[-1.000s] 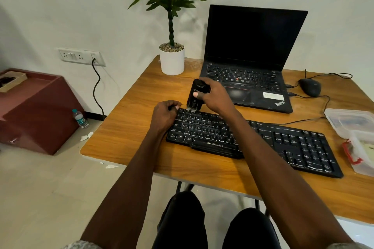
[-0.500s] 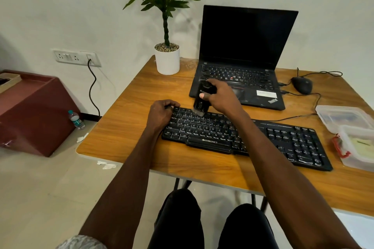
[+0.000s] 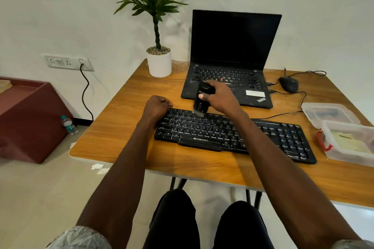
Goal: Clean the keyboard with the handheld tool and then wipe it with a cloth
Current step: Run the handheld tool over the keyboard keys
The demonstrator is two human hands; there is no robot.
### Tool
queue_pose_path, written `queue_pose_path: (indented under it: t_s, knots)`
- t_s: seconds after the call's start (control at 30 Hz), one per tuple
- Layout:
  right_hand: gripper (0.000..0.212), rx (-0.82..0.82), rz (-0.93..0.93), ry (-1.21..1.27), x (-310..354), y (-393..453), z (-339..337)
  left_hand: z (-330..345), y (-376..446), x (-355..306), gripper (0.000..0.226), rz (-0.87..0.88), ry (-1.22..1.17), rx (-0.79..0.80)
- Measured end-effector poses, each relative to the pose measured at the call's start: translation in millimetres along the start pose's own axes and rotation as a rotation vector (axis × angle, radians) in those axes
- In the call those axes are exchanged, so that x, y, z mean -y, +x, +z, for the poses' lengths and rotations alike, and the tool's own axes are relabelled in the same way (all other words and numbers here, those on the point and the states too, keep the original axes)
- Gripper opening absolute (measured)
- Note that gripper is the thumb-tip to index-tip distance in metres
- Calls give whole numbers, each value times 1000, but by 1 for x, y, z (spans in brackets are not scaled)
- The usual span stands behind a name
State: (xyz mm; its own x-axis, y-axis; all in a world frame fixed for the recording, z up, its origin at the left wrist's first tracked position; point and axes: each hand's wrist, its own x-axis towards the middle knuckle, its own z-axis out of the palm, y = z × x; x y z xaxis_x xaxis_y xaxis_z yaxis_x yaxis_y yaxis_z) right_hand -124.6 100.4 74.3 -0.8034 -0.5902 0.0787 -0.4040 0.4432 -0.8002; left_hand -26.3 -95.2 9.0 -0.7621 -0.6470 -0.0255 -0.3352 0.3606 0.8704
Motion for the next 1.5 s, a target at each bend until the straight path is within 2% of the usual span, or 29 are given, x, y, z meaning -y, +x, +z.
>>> queue_pose_path:
  t_s: [0.1, 0.17, 0.23, 0.3, 0.4, 0.5, 0.63, 0.73, 0.8, 0.9, 1.03, 1.17, 1.3, 1.43, 1.5]
  knots:
    - [48, -119, -36, -150, 0, 1, -4, 1, 9, -15, 33, -8, 47, 39]
    - [45, -55, -34, -40, 1, 2, -5, 4, 13, -26, 29, 14, 118, 97]
    - [46, -3, -30, -30, 1, 0, -3, 9, 15, -38, 20, 50, 196, 184]
    - [50, -63, -17, -118, -3, 0, -3, 15, 15, -49, 10, 67, 225, 274]
    - [54, -138, -27, -193, -5, 1, -9, 22, 13, -57, 16, 36, 256, 334]
    - [51, -67, -26, -70, -8, 0, -13, 28, 15, -58, 14, 6, 273, 351]
    - [50, -163, -27, -189, -12, 0, -18, 30, 17, -57, 22, -24, 314, 357]
    - [48, -87, -9, -31, -12, 1, -18, 31, 19, -61, 22, -51, 321, 385]
    - [51, -72, -11, -79, -14, 0, -18, 31, 19, -64, 28, -81, 322, 410]
    - [54, -135, -15, -186, -15, -1, -21, 31, 20, -66, 39, -115, 337, 416]
    - [44, -39, 14, 21, -17, -2, -26, 34, 21, -68, 27, -99, 320, 432]
    - [50, -122, -3, -134, -20, -4, -30, 38, 16, -71, 34, -110, 319, 441]
    - [48, -44, 21, 23, -20, -5, -30, 40, 19, -72, 22, -119, 330, 436]
    - [52, -114, 7, -157, -19, -6, -32, 41, 18, -73, 30, -127, 342, 436]
    - [51, -118, 5, -109, -19, -5, -33, 41, 17, -74, 26, -127, 341, 436]
